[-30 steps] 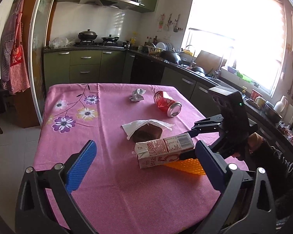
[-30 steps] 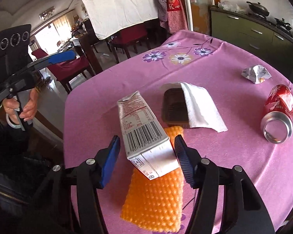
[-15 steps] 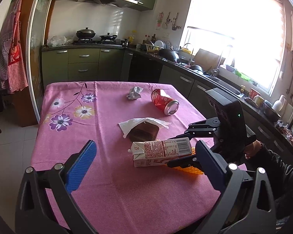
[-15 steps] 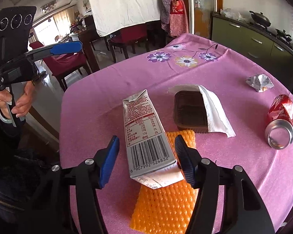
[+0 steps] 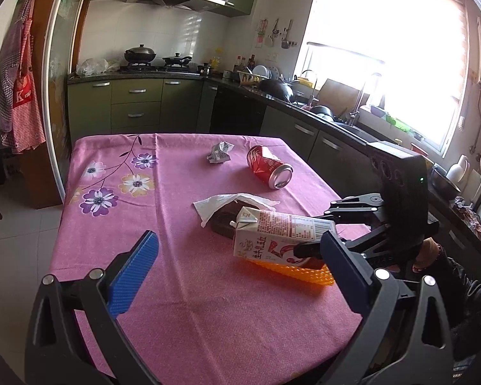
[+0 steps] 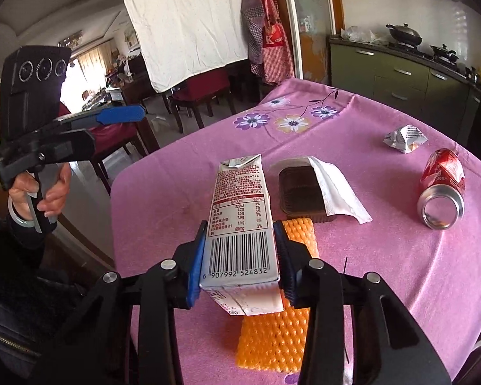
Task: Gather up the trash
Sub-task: 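Carry the milk carton over the bin and open the right tool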
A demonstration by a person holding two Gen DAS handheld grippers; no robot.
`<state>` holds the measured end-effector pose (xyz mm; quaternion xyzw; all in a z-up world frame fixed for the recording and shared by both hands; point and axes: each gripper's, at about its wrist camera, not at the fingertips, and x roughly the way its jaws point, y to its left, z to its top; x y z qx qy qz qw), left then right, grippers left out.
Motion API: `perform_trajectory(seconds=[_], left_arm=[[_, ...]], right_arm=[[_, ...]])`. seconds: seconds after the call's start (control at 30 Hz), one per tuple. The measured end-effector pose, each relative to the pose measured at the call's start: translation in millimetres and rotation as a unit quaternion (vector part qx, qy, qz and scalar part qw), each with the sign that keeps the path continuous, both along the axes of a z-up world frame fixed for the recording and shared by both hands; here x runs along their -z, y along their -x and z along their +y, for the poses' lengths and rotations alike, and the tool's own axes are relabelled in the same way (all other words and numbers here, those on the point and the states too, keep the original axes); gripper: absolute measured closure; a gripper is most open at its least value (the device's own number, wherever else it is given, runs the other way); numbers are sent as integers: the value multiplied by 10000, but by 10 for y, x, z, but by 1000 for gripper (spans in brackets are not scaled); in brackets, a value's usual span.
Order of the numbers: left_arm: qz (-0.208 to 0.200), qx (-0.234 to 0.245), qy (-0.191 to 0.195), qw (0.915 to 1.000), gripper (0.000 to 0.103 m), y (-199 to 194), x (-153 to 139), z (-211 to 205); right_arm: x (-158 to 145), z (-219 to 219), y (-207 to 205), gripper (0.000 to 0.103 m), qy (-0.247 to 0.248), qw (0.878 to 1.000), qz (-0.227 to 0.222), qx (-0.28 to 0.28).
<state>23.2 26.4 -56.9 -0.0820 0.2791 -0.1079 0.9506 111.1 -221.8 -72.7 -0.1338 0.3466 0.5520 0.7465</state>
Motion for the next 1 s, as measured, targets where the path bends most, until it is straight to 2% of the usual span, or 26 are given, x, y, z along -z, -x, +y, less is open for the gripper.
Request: perform_trajectory(seconds=[0.2,0.3,0.37,0.47,0.53,0.6,0.67,0.73,0.8,1.0], left_arm=[[1,102,-3,9999,7,-9,-4,-54],[-1,180,9,9998,7,-16,-7,-90],[-1,234,18,9997,7,-21,-9,-114],[-1,273,3,9996,7,-31,-7,-148],[15,293,13,9996,7,-42,1,-168],[42,315,18,9995,7,-61,14,-192],[66,335,-7,9994,7,-68,24,-218],[81,358,-47,9993,7,-71,26,-247],[85,360,-77,9993,7,-75,20,-263],[155,383,-93,9991,7,-102,33,-289]], right_arm=[[-207,-453,145,64,-598,9972,184,412],[-326,-857,184,64,-801,9914,64,1037],[-384,-1210,158,63,-884,9824,5,1645],[-378,-1775,58,63,-814,9607,6,2655],[-284,-2158,-79,63,-641,9369,123,3434],[-114,-2547,-233,63,-505,9070,385,4163],[96,-2846,-372,63,-317,8790,613,4717],[302,-3051,-490,63,-153,8589,813,5055],[484,-3153,-590,63,-28,8463,959,5239],[739,-3233,-865,63,205,8313,926,5476]])
